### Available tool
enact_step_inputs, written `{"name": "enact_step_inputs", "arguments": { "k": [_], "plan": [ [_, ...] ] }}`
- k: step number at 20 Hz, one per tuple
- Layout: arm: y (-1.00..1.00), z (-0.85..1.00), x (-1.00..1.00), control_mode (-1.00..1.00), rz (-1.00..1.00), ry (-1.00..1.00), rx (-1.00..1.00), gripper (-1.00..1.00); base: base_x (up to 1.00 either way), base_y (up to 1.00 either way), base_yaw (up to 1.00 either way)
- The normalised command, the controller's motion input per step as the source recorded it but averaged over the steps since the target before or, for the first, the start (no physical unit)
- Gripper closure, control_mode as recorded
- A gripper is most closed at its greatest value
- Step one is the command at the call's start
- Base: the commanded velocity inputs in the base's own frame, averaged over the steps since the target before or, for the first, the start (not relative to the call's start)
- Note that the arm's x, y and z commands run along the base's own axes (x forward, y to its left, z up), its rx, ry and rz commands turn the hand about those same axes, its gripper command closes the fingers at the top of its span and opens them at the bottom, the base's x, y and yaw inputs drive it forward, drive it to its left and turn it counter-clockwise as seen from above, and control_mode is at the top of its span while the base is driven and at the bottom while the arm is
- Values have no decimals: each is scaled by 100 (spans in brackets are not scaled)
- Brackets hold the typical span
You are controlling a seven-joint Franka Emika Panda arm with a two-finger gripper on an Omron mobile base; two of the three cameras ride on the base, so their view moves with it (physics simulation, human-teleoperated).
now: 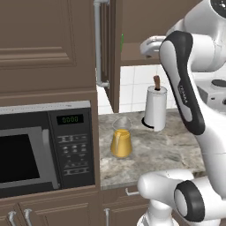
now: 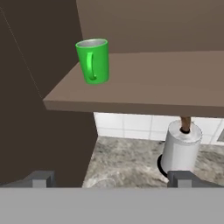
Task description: There is a tray on the dining counter. Grab the cup, mug, and pitcher and place them on the tray. The pitcher may be placed next to the tray if it cannot fit the tray.
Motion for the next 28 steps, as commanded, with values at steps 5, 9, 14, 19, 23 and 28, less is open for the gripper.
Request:
{"name": "enact_step_inputs", "arguments": {
  "k": [5, 9, 14, 19, 23, 28],
  "plan": [
    [9, 0, 32, -100, 0, 0, 0, -100, 0, 0, 0],
    [17, -3, 35, -100, 0, 0, 0, -100, 0, 0, 0],
    [23, -17, 36, -100, 0, 0, 0, -100, 0, 0, 0],
    [11, -13, 42, -100, 1, 0, 0, -100, 0, 0, 0],
    [0, -2, 43, -100, 5, -1, 0, -100, 0, 0, 0],
    [6, 0, 37, -100, 6, 0, 0, -100, 0, 0, 0]
  ]
}}
